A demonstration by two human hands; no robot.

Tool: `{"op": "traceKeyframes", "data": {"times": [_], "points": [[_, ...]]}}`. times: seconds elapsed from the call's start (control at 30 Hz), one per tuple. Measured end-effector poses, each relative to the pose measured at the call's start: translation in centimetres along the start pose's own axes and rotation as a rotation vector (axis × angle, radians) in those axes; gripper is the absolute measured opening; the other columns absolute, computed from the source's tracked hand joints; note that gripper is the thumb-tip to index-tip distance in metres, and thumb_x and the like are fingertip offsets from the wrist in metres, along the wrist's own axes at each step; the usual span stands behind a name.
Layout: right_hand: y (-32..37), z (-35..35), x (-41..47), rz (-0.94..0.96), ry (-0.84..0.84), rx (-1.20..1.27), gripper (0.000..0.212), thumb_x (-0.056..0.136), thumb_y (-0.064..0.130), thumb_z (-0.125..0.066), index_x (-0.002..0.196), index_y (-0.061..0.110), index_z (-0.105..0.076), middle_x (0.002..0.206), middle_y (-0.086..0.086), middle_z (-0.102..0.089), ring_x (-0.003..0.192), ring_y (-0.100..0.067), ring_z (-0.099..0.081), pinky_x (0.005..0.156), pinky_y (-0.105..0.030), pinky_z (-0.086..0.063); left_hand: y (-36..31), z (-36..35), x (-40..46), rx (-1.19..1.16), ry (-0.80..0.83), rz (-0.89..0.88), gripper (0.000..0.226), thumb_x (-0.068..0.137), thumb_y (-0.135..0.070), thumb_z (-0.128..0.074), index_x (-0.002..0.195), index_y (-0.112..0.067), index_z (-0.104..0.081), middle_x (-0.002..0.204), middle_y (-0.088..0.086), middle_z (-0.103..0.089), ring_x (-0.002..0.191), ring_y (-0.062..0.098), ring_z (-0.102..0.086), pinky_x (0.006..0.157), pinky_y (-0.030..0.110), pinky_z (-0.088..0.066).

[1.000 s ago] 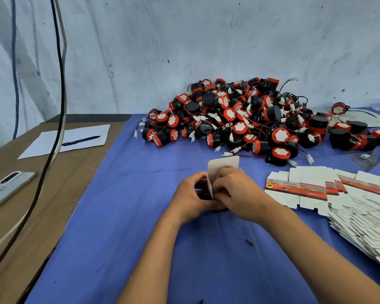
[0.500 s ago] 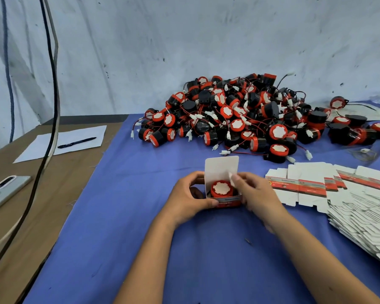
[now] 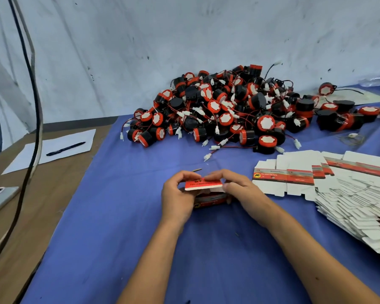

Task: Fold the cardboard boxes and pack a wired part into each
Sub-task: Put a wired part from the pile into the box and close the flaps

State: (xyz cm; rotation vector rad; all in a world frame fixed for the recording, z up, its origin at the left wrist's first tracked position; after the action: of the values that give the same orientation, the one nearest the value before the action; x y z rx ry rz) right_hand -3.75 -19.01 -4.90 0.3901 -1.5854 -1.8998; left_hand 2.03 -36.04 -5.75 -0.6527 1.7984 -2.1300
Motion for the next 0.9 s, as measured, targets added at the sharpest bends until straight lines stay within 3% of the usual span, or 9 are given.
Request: {"op": "traceKeyframes", "data": {"times": [0.07, 0.17, 0.27, 0.33, 0.4, 0.47, 0.57, 0.73, 0.9], "points": [[0.1, -0.1, -0.1, 0.014, -0.035, 0.006, 0.032, 0.093, 0.052, -0.055, 0.107, 0.031, -0.075, 0.113, 0.002, -0.071, 0.098, -0.030, -0.062, 0.075, -0.036, -0.052, 0.0, 0.3, -0.2, -0.031, 0.086, 0.051, 0.039, 0.084, 0.016, -0.059, 0.087, -0.018, -0.076, 0.097, 0.005, -0.078, 0.085, 0.018, -0.074, 0.069, 0.032, -0.061], [-0.4, -0.1, 0.0, 0.060, -0.135, -0.114, 0.010, 0.089, 0.044, -0.076, 0.092, 0.034, -0.072, 0.104, 0.003, -0.073, 0.087, -0.038, -0.061, 0.083, -0.054, -0.054, 0.0, 1.8, 0.2, -0.276, 0.301, 0.181, 0.040, 0.092, 0.014, -0.045, 0.090, -0.010, -0.077, 0.116, 0.014, -0.076, 0.100, 0.028, -0.073, 0.076, 0.032, -0.061], [-1.1, 0.0, 0.1, 0.064, -0.131, -0.208, 0.017, 0.087, 0.042, -0.079, 0.101, 0.037, -0.069, 0.089, -0.006, -0.069, 0.078, -0.031, -0.060, 0.081, -0.051, -0.054, 0.0, 2.9, 0.1, -0.242, 0.419, 0.126, 0.020, 0.095, -0.012, -0.061, 0.107, -0.010, -0.076, 0.120, 0.021, -0.072, 0.102, 0.031, -0.065, 0.087, 0.043, -0.059], [-1.0, 0.0, 0.0, 0.121, -0.123, -0.280, 0.019, 0.090, 0.041, -0.076, 0.107, 0.038, -0.069, 0.091, 0.003, -0.068, 0.080, -0.020, -0.062, 0.082, -0.044, -0.054, 0.1, 2.9, -0.1, -0.011, 0.423, -0.006, 0.035, 0.078, -0.029, -0.084, 0.111, -0.023, -0.076, 0.113, 0.034, -0.065, 0.090, 0.030, -0.058, 0.090, 0.057, -0.054], [-0.8, -0.1, -0.1, 0.194, -0.087, -0.329, 0.026, 0.090, 0.038, -0.077, 0.115, 0.036, -0.070, 0.107, 0.013, -0.067, 0.098, -0.011, -0.064, 0.086, -0.030, -0.053, 0.1, 2.7, 0.0, 0.058, 0.372, -0.042, 0.045, 0.067, -0.036, -0.090, 0.109, -0.029, -0.076, 0.111, 0.040, -0.061, 0.085, 0.028, -0.053, 0.088, 0.060, -0.053], [-0.6, -0.1, -0.2, 0.240, -0.057, -0.352, 0.034, 0.087, 0.036, -0.081, 0.120, 0.030, -0.072, 0.115, 0.014, -0.065, 0.108, -0.009, -0.064, 0.089, -0.021, -0.051, -0.1, 2.6, -0.1, 0.041, 0.364, -0.064, 0.040, 0.068, -0.035, -0.090, 0.106, -0.030, -0.076, 0.113, 0.040, -0.061, 0.086, 0.030, -0.056, 0.092, 0.064, -0.052], [-0.5, -0.2, -0.1, 0.278, -0.103, -0.446, 0.036, 0.085, 0.035, -0.083, 0.118, 0.027, -0.074, 0.113, 0.010, -0.065, 0.103, -0.009, -0.064, 0.088, -0.026, -0.053, -0.2, 2.7, -0.2, 0.076, 0.374, -0.085, 0.032, 0.076, -0.022, -0.086, 0.104, -0.029, -0.074, 0.117, 0.034, -0.064, 0.092, 0.045, -0.064, 0.096, 0.064, -0.052], [-0.6, -0.9, 0.0, 0.314, -0.125, -0.577, 0.034, 0.089, 0.038, -0.077, 0.121, 0.027, -0.070, 0.117, 0.008, -0.062, 0.100, -0.010, -0.063, 0.086, -0.032, -0.053, 0.0, 2.8, -0.1, 0.117, 0.399, -0.077, 0.040, 0.078, 0.001, -0.083, 0.103, -0.028, -0.070, 0.106, 0.009, -0.076, 0.096, 0.036, -0.072, 0.089, 0.042, -0.060], [-0.4, -1.1, -0.3, 0.333, -0.105, -0.705, 0.044, 0.094, 0.040, -0.071, 0.137, 0.034, -0.064, 0.143, 0.007, -0.057, 0.121, -0.014, -0.060, 0.096, -0.034, -0.052, 0.0, 2.7, -0.2, 0.124, 0.323, -0.081, 0.044, 0.076, -0.002, -0.086, 0.100, -0.033, -0.067, 0.097, 0.020, -0.071, 0.087, 0.048, -0.064, 0.085, 0.060, -0.057]]}}
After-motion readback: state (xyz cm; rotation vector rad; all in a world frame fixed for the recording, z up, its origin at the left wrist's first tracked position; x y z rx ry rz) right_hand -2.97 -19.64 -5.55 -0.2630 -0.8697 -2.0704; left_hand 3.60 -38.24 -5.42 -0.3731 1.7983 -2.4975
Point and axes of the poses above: each hand's wrist, its own x-axis towards the middle knuckle, its own z-axis out of the back of the hand, y = z × x, the point moved 2 cm from there along x, towards the middle knuckle
